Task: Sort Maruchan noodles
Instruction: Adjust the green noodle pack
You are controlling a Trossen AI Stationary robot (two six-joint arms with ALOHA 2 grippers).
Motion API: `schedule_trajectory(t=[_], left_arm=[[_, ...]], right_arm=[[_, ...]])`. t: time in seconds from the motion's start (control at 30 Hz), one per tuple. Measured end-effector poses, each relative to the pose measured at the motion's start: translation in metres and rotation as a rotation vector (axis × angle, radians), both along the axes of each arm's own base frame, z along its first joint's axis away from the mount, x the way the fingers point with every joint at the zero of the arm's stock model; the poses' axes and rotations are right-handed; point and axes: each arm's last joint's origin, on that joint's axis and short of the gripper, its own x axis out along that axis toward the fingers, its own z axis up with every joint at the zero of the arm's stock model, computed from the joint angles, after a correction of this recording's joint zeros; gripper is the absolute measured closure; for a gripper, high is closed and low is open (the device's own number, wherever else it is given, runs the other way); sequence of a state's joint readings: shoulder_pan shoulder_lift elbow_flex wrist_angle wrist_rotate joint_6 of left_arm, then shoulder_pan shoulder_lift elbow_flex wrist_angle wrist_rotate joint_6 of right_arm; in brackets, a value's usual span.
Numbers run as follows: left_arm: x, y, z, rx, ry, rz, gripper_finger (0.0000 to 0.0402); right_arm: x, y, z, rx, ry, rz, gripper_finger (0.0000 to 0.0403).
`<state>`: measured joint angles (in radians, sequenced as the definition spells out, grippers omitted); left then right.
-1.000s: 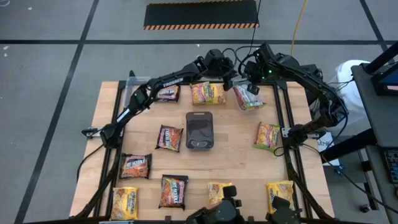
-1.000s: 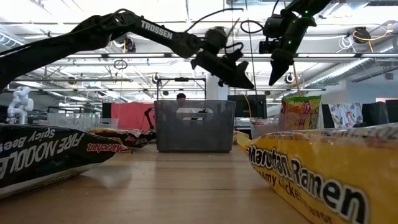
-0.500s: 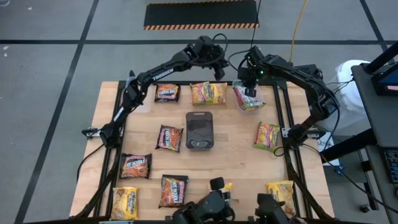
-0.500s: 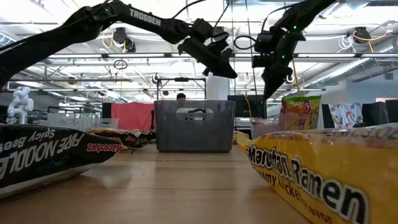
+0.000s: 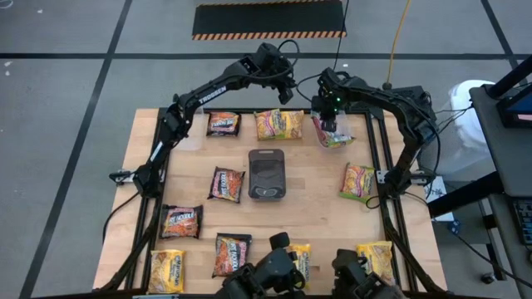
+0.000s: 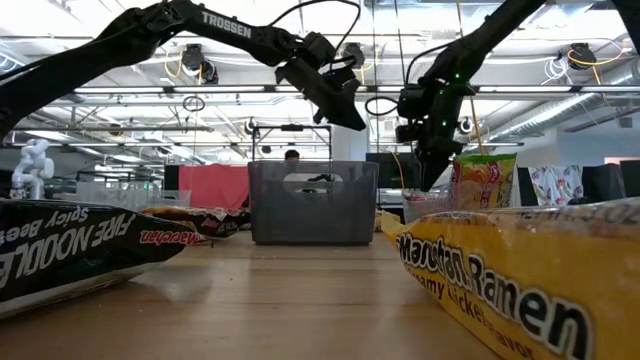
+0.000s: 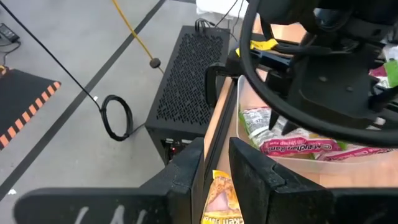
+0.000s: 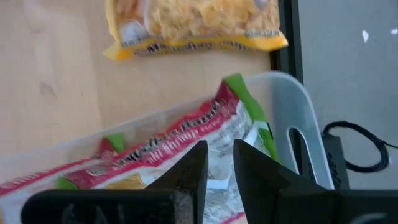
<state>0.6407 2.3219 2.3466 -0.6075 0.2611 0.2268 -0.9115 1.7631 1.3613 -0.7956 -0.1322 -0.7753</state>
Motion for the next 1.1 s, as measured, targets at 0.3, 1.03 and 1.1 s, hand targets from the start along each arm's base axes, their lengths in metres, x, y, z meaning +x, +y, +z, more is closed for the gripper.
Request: schedule_trajectory(t=[0.3,1.03,1.1], left_arm=[[0.0,0.0,0.0,0.002,0.004,-0.003,0.0319],[0.0,0.0,-0.001,0.004,0.004,-0.003,0.0319],[0.0,0.0,-0.001,0.003,0.005,-0.003,0.0319]], right_arm=[[-0.016,-0.011,0.0,0.038,-0.026,-0.117,0.033],[-0.025,-0.023,-0.022,0.177,-0.073,-0.119,0.033],[-0.025,-0.024,-0.022,0.167,-0.077,-0.11,0.033]])
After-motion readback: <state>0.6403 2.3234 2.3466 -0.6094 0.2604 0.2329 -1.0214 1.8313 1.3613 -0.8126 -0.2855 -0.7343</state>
